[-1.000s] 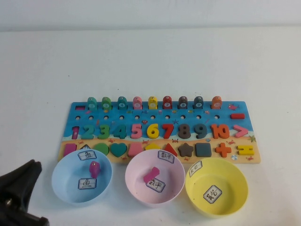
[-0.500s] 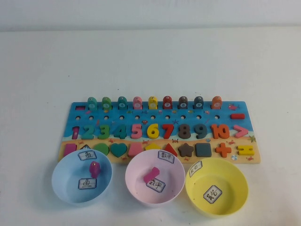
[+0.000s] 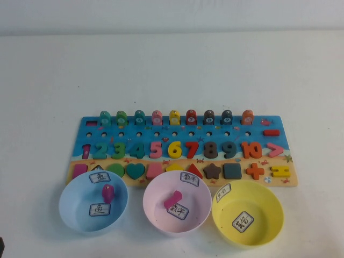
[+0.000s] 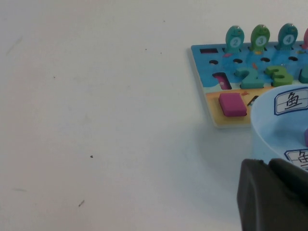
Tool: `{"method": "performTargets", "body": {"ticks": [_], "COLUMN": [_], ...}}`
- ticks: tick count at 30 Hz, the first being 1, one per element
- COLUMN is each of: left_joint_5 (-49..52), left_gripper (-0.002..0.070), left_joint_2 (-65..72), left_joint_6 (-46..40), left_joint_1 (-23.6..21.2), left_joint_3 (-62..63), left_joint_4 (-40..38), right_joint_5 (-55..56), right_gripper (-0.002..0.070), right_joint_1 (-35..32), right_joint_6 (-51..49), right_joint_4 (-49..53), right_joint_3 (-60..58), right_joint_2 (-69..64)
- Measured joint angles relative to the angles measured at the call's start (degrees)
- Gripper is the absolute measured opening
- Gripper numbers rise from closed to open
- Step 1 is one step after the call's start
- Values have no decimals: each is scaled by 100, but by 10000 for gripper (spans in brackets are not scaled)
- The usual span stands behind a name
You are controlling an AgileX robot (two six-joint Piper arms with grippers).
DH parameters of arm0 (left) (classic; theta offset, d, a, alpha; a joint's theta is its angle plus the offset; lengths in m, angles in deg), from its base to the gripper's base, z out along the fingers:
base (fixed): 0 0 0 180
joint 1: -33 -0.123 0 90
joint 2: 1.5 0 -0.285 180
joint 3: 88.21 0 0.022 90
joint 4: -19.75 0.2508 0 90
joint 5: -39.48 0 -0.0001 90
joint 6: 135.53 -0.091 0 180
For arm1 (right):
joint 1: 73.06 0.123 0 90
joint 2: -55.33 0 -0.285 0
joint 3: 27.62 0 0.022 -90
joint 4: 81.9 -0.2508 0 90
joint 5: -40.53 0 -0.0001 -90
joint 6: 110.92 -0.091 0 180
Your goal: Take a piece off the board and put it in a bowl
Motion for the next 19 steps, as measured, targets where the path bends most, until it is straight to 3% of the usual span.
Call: {"method": "performTargets", "body": {"ticks": [19], "left_joint_5": [63], "left_gripper": [-4], "left_joint_2": [-3], "left_joint_6": [0], "left_joint_1": [0], "left_joint_3": [0], "left_joint_4": [-25], "right_joint_5": [0], "right_gripper": [-17], "right_joint_1": [0], "right_joint_6": [0], "right_joint_4": [0], "right_joint_3": [0], "right_joint_2": [0]}}
